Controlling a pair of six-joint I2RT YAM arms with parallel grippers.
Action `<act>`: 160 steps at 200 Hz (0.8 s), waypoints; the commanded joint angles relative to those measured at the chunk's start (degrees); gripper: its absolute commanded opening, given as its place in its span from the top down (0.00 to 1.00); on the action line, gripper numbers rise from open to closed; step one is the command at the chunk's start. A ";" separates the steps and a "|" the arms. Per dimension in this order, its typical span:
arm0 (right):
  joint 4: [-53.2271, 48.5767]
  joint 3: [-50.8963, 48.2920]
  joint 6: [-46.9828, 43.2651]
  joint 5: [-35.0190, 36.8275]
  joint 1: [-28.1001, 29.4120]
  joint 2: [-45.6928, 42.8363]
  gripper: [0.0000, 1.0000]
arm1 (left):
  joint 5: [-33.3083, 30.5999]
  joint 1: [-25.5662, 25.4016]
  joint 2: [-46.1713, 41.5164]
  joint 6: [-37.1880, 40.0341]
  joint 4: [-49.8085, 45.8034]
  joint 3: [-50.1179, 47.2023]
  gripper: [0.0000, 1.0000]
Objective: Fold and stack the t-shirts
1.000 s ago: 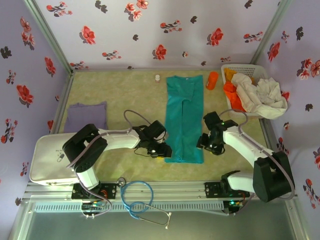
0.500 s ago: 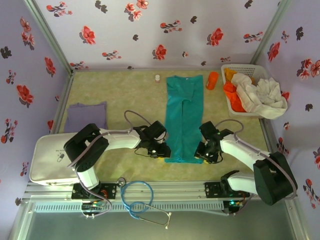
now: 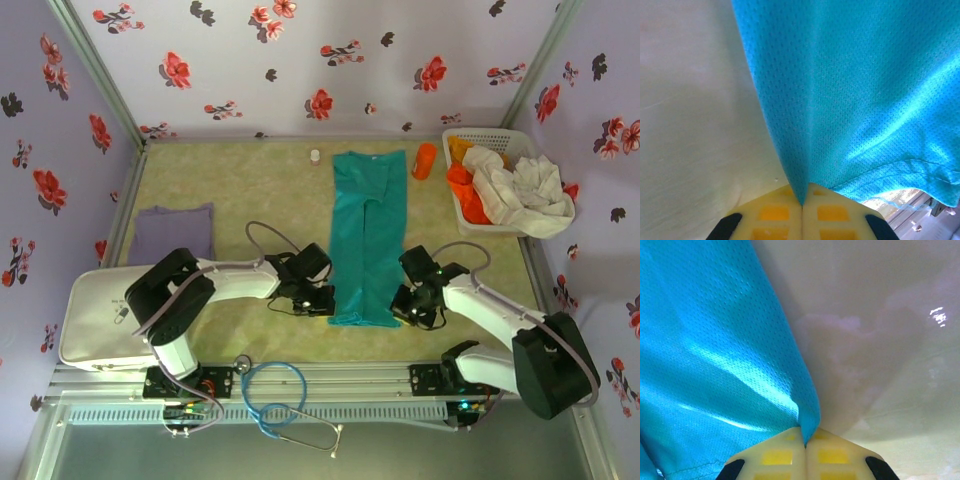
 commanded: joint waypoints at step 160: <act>2.71 16.74 5.25 8.13 -3.60 -2.22 1.00 | -4.58 9.47 0.61 12.78 -18.48 24.03 1.00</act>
